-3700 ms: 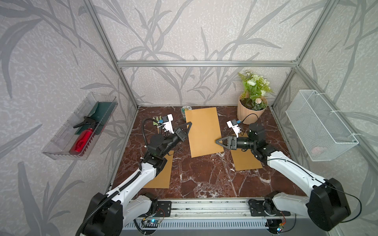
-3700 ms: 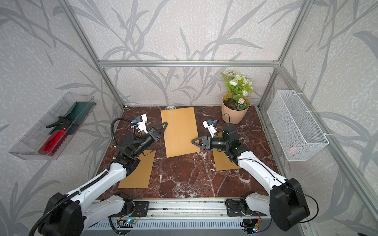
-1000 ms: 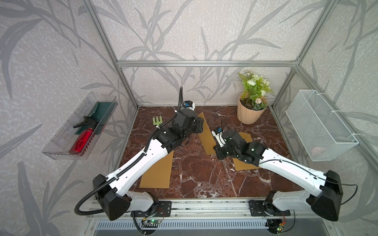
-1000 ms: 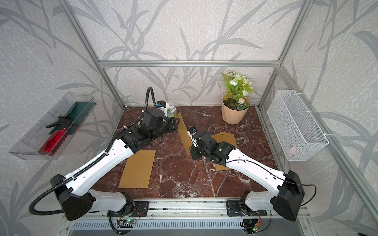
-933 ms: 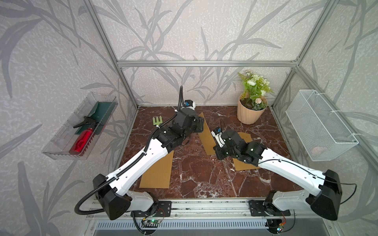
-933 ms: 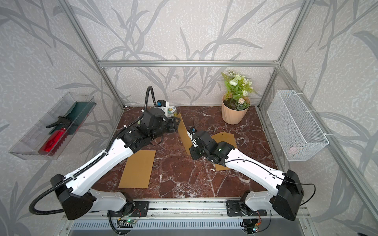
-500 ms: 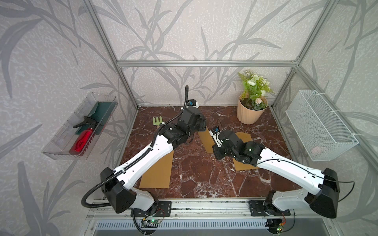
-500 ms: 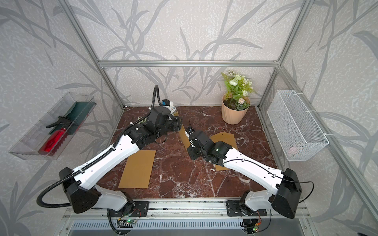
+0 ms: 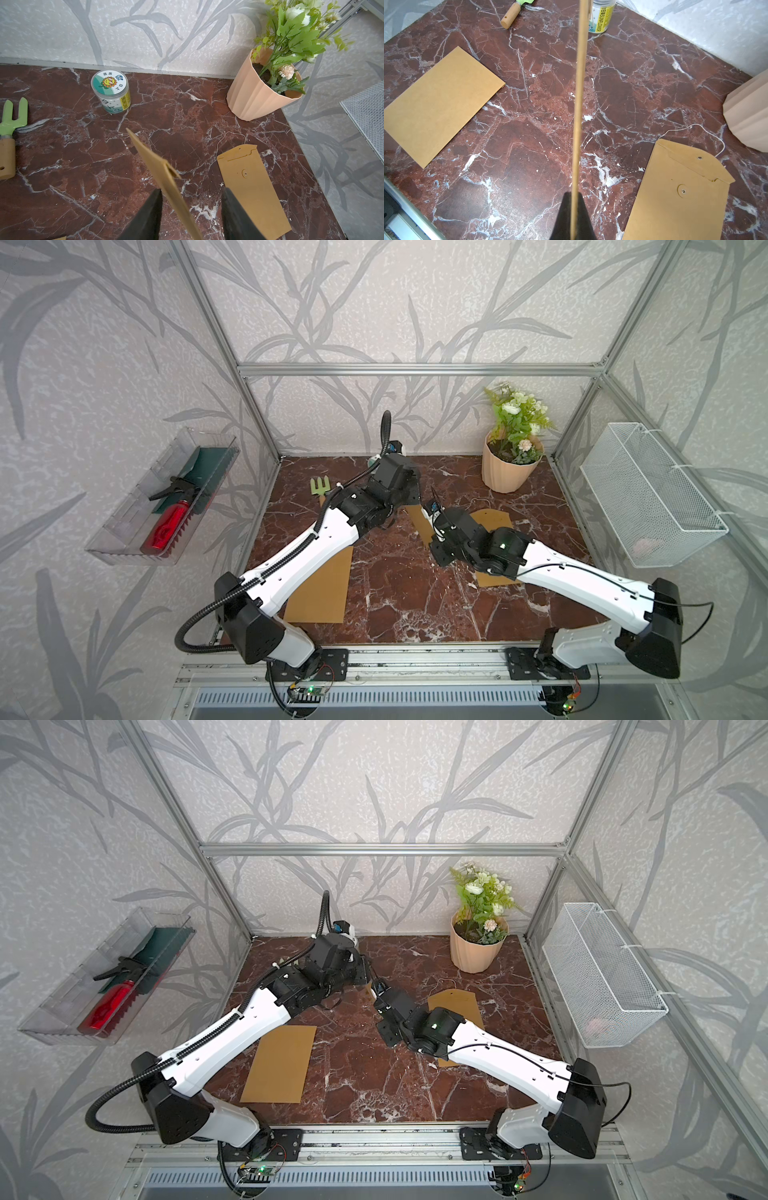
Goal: Open the file bag
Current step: Pick up the file bag from the center of the board.
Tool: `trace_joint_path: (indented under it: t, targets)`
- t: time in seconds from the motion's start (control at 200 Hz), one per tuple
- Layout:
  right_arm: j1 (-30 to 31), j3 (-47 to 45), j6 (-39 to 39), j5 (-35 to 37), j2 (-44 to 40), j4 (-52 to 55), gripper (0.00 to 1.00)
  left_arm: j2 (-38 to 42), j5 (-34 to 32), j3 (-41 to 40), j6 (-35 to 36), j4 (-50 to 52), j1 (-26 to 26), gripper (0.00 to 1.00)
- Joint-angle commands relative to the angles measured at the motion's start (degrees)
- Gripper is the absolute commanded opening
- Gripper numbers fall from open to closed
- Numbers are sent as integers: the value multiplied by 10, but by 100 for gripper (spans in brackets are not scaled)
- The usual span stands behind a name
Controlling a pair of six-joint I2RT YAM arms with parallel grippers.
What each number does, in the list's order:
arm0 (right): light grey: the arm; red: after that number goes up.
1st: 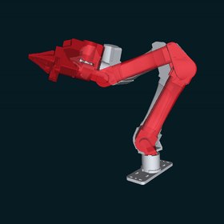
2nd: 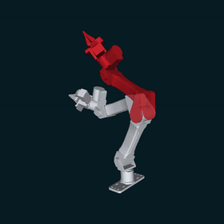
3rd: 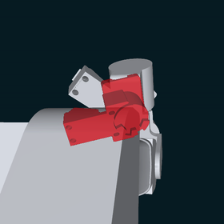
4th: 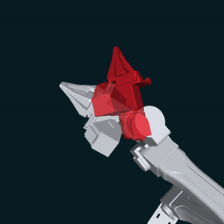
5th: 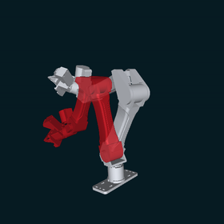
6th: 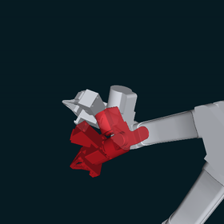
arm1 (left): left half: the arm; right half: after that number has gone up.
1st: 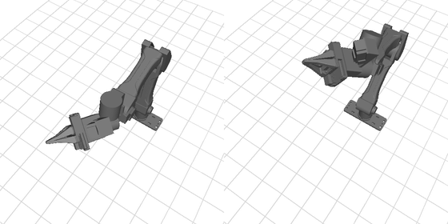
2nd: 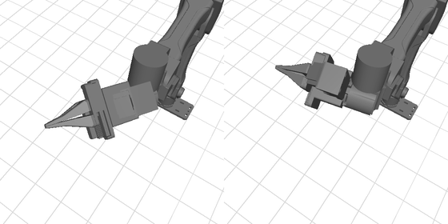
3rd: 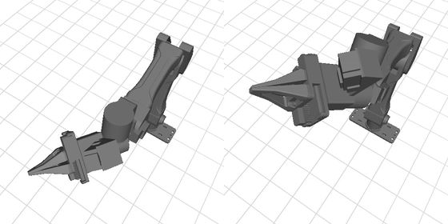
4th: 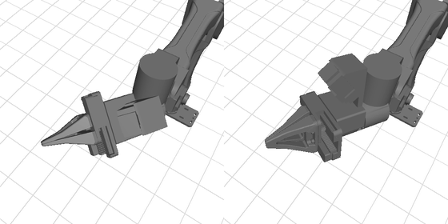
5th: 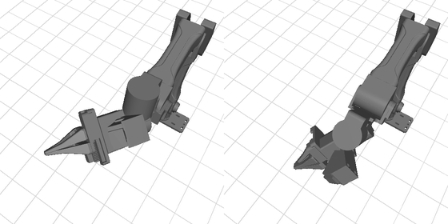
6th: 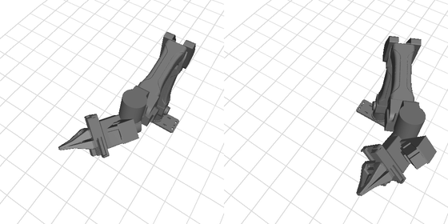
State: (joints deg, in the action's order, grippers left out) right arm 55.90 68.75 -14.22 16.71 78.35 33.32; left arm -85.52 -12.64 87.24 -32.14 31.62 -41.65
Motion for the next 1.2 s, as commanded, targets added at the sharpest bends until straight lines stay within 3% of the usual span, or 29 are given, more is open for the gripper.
trace_joint_path:
  t: [0.0,0.56,0.895,1.195]
  targets:
    - [5,19,8,31,5,11,0,-6,-24,21,-7,24,-5,46]
    - [18,16,16,36,0,-4,5,-24,-12,30,-13,4,-5,9]
    - [21,-11,13,16,-22,-36,37,-14,-33,27,-5,-13,-3,0]
    - [21,-31,1,-16,-39,-41,50,4,-46,12,12,-51,6,0]
